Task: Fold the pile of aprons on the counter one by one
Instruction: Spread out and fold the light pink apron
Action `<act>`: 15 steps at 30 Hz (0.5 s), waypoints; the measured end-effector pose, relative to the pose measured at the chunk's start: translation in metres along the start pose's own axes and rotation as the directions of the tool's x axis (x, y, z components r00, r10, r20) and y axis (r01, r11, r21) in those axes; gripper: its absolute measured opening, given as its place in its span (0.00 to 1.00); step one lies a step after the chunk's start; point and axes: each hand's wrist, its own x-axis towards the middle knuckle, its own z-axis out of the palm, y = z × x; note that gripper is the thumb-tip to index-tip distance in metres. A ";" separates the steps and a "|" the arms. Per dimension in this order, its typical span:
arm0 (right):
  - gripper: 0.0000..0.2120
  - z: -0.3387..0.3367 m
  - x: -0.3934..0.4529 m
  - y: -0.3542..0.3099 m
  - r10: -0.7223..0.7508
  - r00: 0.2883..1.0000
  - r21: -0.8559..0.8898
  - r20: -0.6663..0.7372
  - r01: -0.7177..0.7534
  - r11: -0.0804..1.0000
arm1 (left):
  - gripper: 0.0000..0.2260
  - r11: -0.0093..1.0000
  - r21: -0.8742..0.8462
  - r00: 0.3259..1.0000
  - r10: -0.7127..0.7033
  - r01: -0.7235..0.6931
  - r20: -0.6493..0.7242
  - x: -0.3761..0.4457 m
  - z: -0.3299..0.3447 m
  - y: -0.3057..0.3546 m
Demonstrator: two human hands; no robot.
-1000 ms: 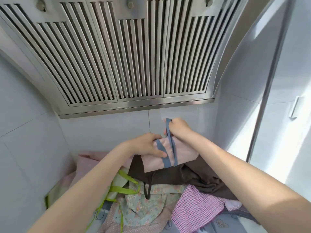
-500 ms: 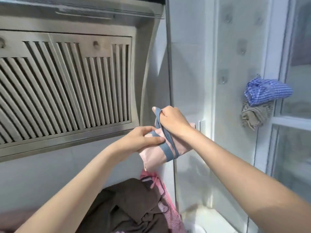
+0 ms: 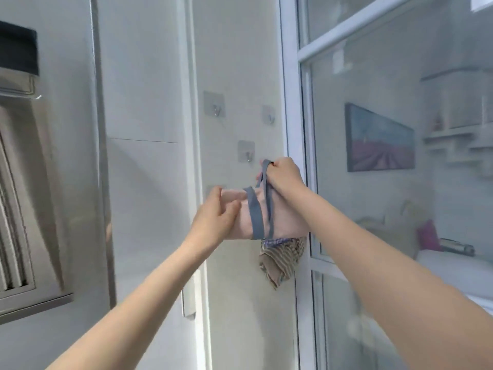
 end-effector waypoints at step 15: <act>0.07 0.095 0.009 0.016 -0.130 0.990 -0.050 0.051 0.132 0.990 | 0.04 0.980 0.189 0.950 0.006 0.057 -0.313 0.003 -0.010 -0.075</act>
